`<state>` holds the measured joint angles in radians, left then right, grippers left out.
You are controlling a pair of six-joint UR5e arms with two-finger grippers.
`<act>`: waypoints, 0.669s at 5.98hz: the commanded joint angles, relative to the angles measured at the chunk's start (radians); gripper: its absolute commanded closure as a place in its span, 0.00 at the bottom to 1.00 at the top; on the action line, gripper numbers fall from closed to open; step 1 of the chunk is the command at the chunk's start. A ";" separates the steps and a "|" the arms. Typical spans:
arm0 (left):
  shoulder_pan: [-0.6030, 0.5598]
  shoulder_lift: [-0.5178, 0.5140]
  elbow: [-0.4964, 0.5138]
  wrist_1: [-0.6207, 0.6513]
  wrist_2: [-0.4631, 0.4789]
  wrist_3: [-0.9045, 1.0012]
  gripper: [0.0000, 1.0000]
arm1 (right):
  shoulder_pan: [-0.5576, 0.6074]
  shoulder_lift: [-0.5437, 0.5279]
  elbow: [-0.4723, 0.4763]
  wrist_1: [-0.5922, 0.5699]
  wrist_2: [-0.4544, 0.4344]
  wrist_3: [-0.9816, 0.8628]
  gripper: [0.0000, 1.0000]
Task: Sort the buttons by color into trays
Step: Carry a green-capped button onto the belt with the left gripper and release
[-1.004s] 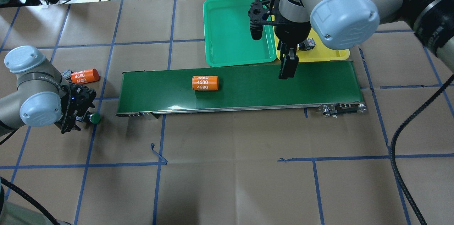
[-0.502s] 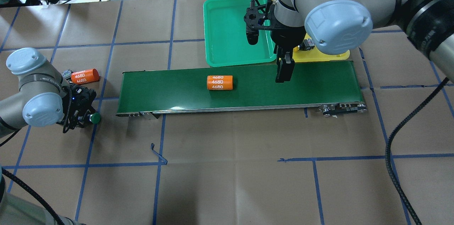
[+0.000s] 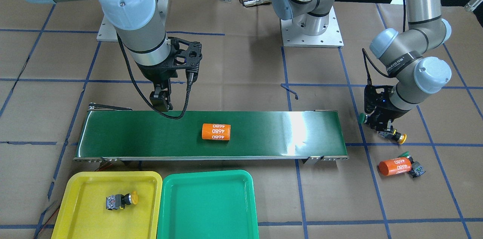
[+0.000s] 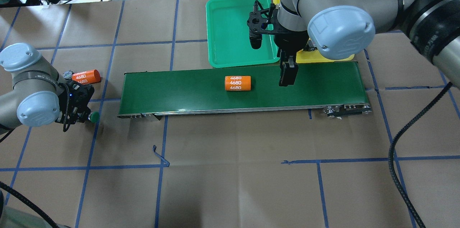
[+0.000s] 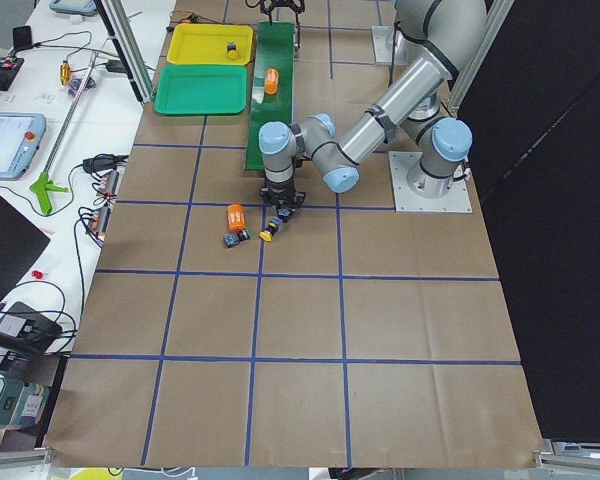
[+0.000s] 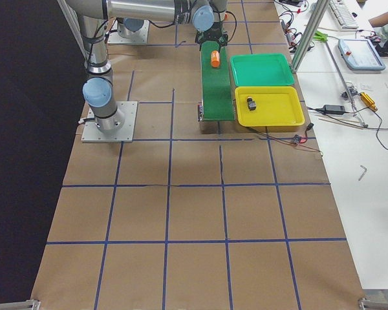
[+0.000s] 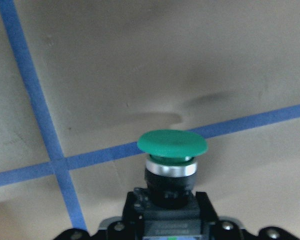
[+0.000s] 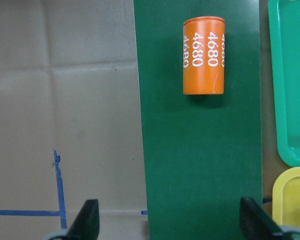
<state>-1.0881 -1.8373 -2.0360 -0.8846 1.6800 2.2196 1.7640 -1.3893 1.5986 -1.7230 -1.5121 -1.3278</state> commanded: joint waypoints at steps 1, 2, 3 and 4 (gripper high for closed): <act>-0.048 0.056 0.124 -0.237 -0.076 -0.165 1.00 | 0.000 0.001 0.001 -0.015 0.001 -0.001 0.00; -0.138 0.062 0.167 -0.273 -0.094 -0.328 1.00 | 0.000 0.001 0.001 -0.015 0.001 0.001 0.00; -0.261 0.070 0.165 -0.275 -0.089 -0.453 1.00 | 0.000 0.001 0.001 -0.015 0.001 0.004 0.00; -0.339 0.058 0.165 -0.261 -0.091 -0.559 1.00 | 0.000 0.001 0.001 -0.015 0.001 0.006 0.00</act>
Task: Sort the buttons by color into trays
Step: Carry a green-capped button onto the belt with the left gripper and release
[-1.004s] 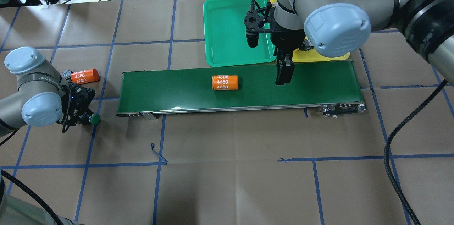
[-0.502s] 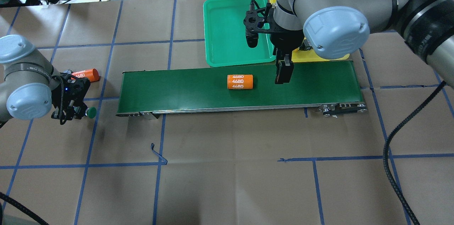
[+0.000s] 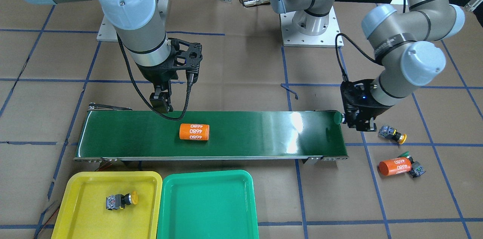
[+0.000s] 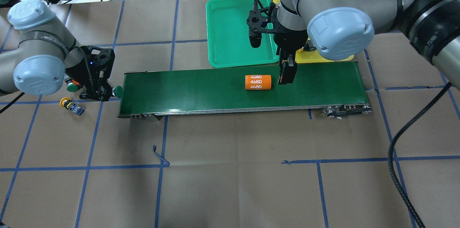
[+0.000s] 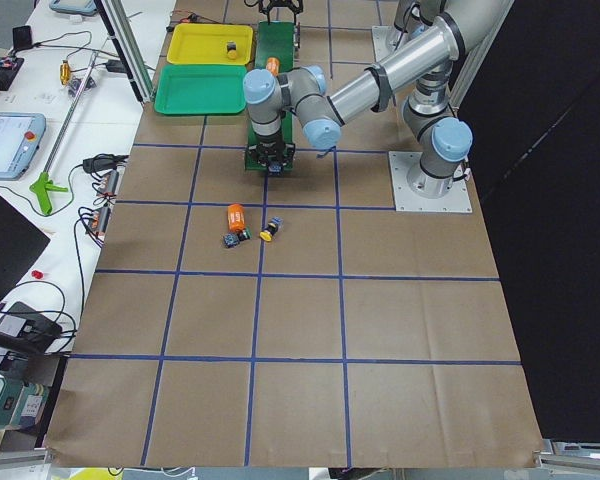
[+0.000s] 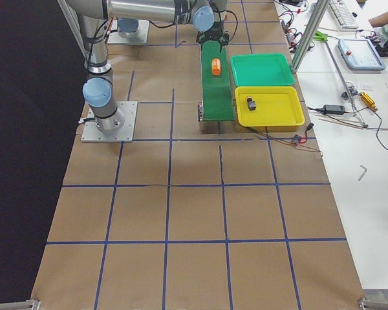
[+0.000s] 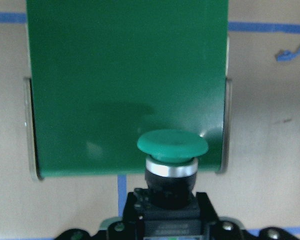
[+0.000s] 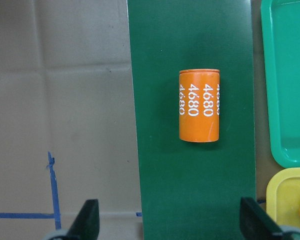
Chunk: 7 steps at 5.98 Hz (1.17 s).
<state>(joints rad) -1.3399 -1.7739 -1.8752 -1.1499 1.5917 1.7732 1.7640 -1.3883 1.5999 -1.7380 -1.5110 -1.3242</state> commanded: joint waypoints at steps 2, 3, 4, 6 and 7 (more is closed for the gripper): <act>-0.128 -0.030 -0.024 0.066 0.005 -0.144 0.98 | 0.000 0.000 0.000 0.000 0.000 0.002 0.00; -0.130 -0.059 -0.022 0.119 0.014 -0.140 0.96 | 0.000 0.000 0.000 0.000 0.000 0.003 0.00; -0.130 -0.046 -0.015 0.115 0.019 -0.135 0.29 | 0.000 0.005 0.002 0.000 0.002 0.005 0.00; -0.079 -0.038 -0.004 0.102 0.031 -0.112 0.02 | 0.000 0.005 0.000 -0.002 0.002 0.005 0.00; -0.005 -0.024 0.004 0.090 0.057 -0.072 0.02 | 0.000 0.005 0.000 -0.002 0.003 0.006 0.00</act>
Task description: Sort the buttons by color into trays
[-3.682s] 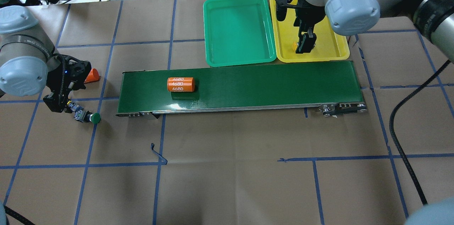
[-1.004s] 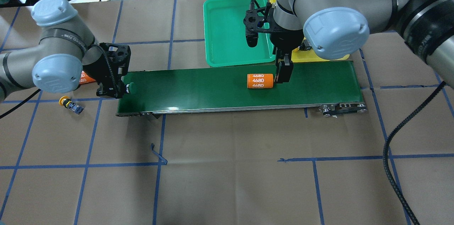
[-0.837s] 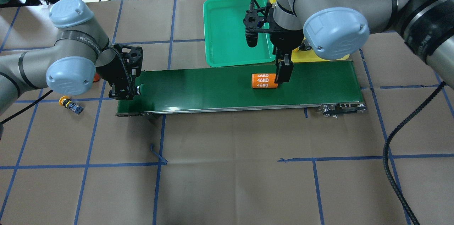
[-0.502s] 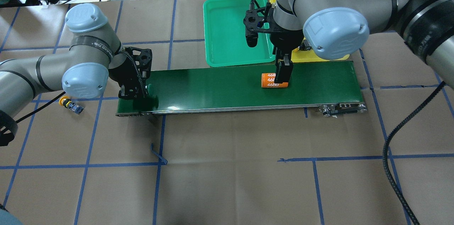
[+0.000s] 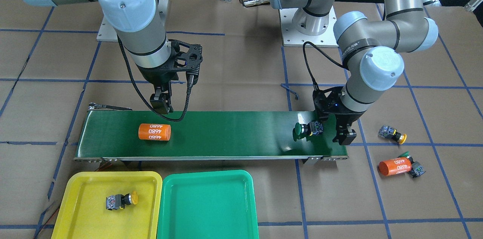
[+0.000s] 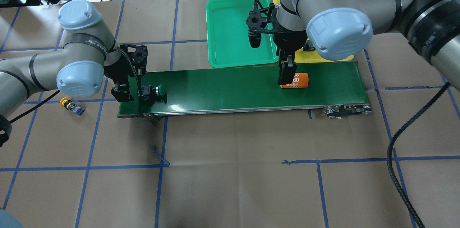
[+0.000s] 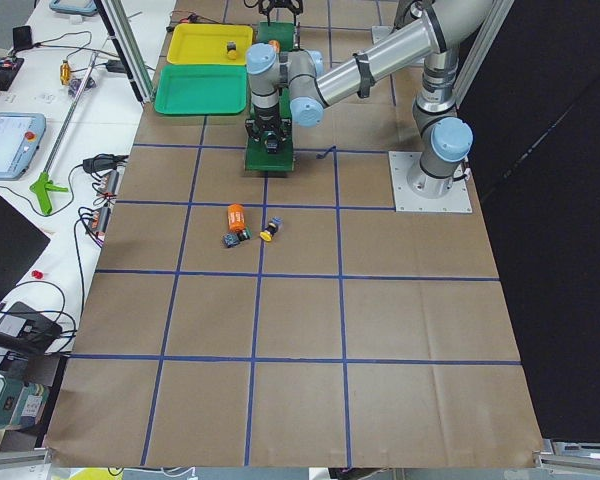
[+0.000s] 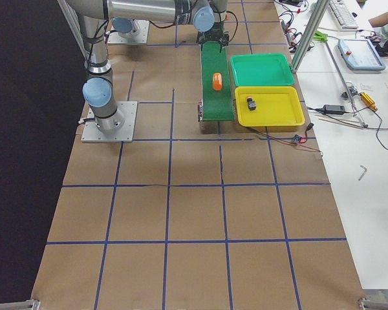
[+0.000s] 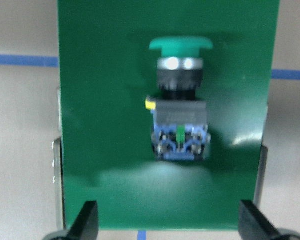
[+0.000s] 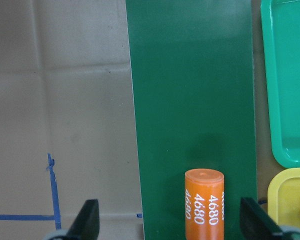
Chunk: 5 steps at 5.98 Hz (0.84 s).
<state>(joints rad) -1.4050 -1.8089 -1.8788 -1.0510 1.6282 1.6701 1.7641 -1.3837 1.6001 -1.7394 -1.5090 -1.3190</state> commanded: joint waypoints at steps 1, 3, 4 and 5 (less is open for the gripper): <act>0.143 0.017 0.003 -0.009 0.025 0.099 0.02 | 0.012 0.000 0.000 -0.002 0.001 0.003 0.00; 0.277 -0.015 -0.006 -0.001 0.036 0.299 0.02 | 0.093 0.063 0.000 -0.104 0.001 0.088 0.00; 0.279 -0.027 -0.020 0.006 0.060 0.427 0.02 | 0.127 0.098 0.001 -0.158 0.000 0.130 0.00; 0.285 -0.064 -0.031 0.066 0.124 0.567 0.02 | 0.156 0.135 0.000 -0.210 0.001 0.177 0.00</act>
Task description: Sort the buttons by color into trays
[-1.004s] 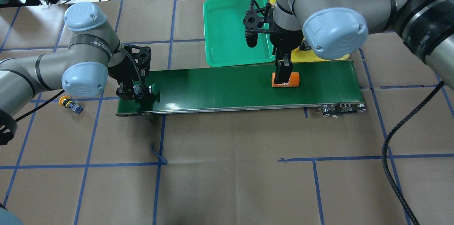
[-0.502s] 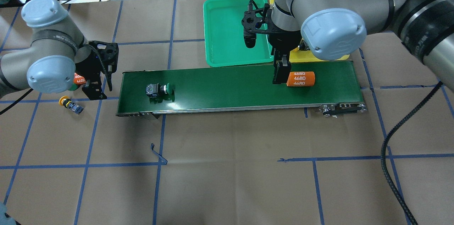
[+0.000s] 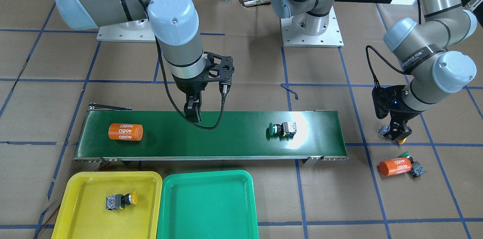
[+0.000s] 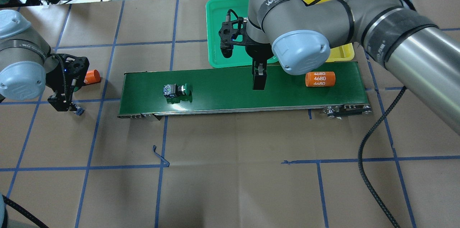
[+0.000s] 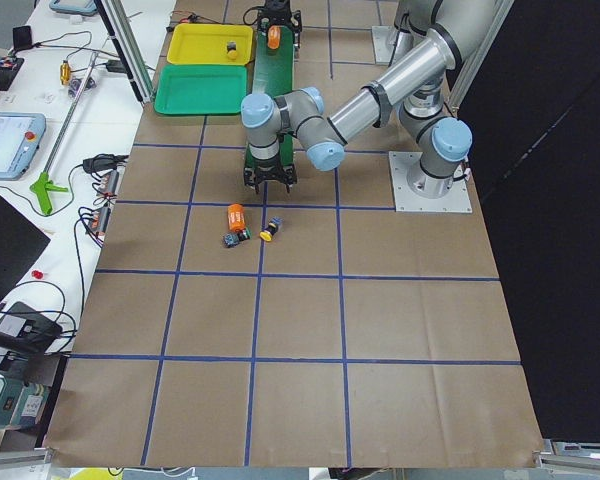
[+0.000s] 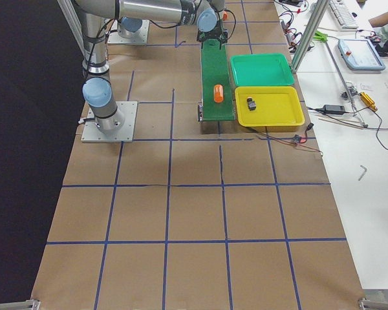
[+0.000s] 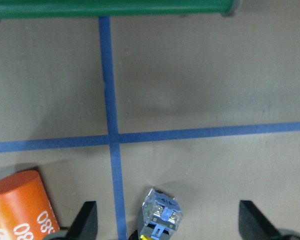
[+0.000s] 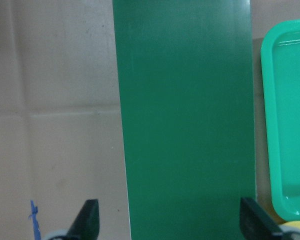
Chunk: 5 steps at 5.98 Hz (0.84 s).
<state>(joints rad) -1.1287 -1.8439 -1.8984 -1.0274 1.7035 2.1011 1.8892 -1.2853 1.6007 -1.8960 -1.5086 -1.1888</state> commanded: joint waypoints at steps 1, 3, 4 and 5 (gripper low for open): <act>0.062 -0.056 -0.039 0.119 0.044 0.231 0.02 | 0.068 0.075 -0.002 -0.122 0.001 0.101 0.00; 0.079 -0.087 -0.050 0.170 0.042 0.336 0.02 | 0.120 0.130 -0.007 -0.219 0.002 0.168 0.00; 0.078 -0.112 -0.060 0.208 0.041 0.371 0.02 | 0.122 0.132 -0.007 -0.253 0.048 0.169 0.00; 0.079 -0.123 -0.062 0.231 0.033 0.379 0.05 | 0.132 0.156 -0.005 -0.283 0.073 0.169 0.00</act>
<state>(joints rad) -1.0506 -1.9522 -1.9564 -0.8235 1.7421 2.4636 2.0125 -1.1484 1.5943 -2.1476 -1.4635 -1.0225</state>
